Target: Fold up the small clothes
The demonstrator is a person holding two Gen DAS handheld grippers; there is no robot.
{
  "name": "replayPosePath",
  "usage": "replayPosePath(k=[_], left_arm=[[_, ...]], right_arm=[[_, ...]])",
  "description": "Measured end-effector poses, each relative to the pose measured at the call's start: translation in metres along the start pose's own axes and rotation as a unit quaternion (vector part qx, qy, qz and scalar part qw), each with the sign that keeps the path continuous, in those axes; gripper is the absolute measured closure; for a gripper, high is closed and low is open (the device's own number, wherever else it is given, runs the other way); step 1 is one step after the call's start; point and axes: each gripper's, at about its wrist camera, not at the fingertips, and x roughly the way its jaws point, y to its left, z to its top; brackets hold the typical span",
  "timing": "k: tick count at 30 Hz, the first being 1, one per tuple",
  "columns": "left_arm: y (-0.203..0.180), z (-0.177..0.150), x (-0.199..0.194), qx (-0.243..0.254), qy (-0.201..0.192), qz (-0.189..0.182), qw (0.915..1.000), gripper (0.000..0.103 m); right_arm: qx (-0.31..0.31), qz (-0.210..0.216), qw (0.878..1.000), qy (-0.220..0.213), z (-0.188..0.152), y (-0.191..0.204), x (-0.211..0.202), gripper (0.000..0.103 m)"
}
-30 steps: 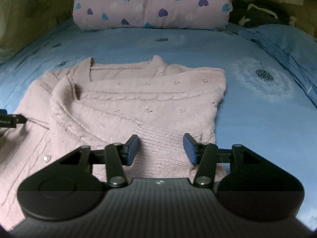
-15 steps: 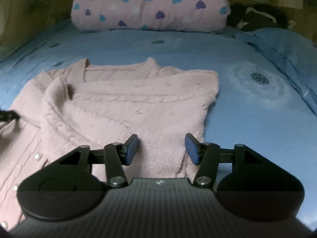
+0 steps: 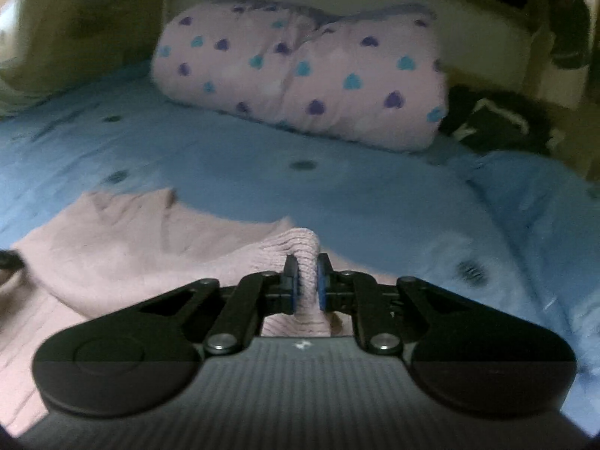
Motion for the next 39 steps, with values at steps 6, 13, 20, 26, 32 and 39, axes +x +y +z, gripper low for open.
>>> replayPosePath(k=[6, 13, 20, 26, 32, 39], left_arm=[[-0.009, -0.006, -0.006, 0.035, 0.007, -0.011, 0.9993, 0.015], [0.004, -0.003, -0.038, 0.051, 0.003, -0.042, 0.9978, 0.015], [-0.007, 0.044, -0.048, 0.046, -0.034, -0.085, 0.9947, 0.015], [-0.037, 0.083, 0.0, 0.039, -0.048, -0.106, 0.9924, 0.017], [-0.053, 0.09, 0.056, 0.025, -0.011, -0.113, 0.9932, 0.017], [-0.046, 0.083, 0.084, -0.063, 0.019, -0.155, 0.9857, 0.081]], right_arm=[[0.058, -0.017, 0.994, 0.089, -0.021, -0.026, 0.044, 0.088], [0.143, -0.026, 0.986, 0.086, -0.066, -0.036, 0.046, 0.052], [0.202, -0.009, 0.978, 0.048, -0.063, -0.049, 0.019, 0.049], [0.243, -0.013, 0.969, 0.051, -0.065, -0.067, 0.021, 0.049], [0.251, -0.012, 0.965, 0.073, -0.071, -0.073, 0.028, 0.049], [0.248, -0.003, 0.965, 0.079, -0.07, -0.07, 0.031, 0.049]])
